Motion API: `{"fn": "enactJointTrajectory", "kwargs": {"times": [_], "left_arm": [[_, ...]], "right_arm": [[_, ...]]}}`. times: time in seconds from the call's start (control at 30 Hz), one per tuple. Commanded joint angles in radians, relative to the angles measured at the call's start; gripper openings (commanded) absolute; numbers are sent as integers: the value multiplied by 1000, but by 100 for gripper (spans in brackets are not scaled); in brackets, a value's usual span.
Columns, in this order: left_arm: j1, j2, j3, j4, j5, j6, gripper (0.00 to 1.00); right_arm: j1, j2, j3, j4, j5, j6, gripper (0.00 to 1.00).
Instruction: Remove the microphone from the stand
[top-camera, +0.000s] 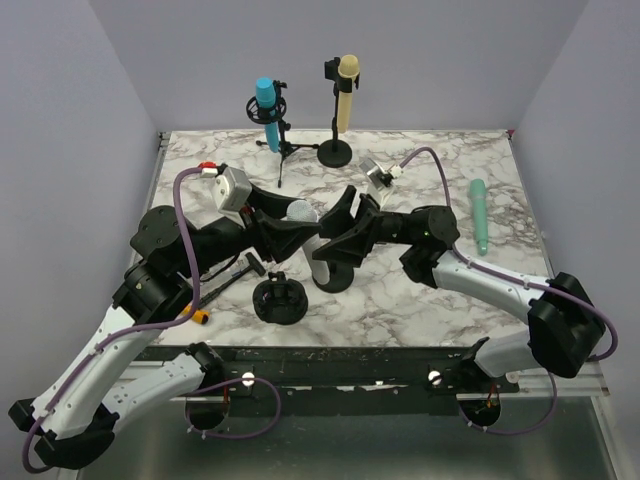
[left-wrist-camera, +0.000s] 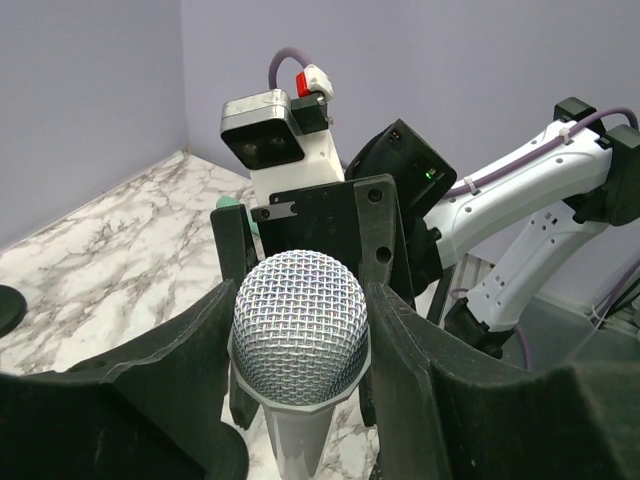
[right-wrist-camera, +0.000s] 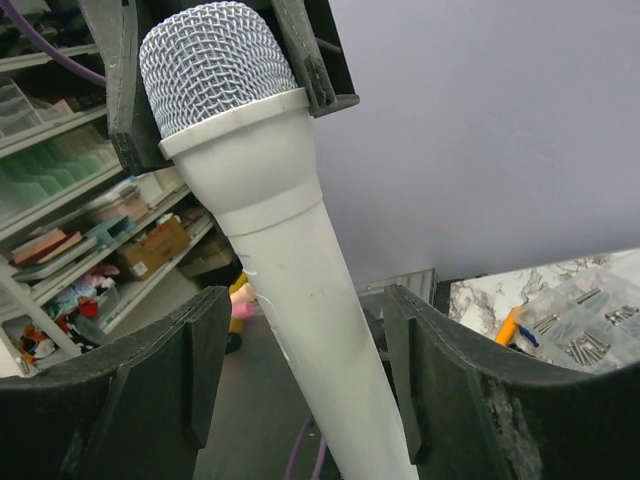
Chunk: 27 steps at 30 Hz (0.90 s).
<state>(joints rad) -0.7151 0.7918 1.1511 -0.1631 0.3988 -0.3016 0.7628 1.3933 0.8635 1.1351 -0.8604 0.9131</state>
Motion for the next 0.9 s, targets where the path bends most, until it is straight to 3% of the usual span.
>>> {"fn": "enactJointTrajectory", "kwargs": {"times": [0.0,0.33,0.37,0.43,0.47,0.53,0.73,0.87], "left_arm": [[2,9,-11,52,44,-21,0],[3,10,-33,63,-13,-1,2],[2,15,-21,36,-30,7,14],[3,11,-16,13,-84,25,60],[2,7,-22,13,-111,34,76],[3,-17,-41,14,-190,50,95],[2,-77,-81,30,-339,110,99],[3,-115,-100,41,-425,129,99]], "right_arm": [[17,13,-16,92,-11,24,65],[17,4,15,-21,-27,-30,22],[17,-6,5,-25,-24,-42,18],[16,-32,-7,-81,3,-91,11],[16,-44,-1,-117,18,-116,9],[17,-62,18,-214,34,-181,8],[17,-128,125,-707,191,-425,1],[17,-215,111,-873,360,-560,1]]}}
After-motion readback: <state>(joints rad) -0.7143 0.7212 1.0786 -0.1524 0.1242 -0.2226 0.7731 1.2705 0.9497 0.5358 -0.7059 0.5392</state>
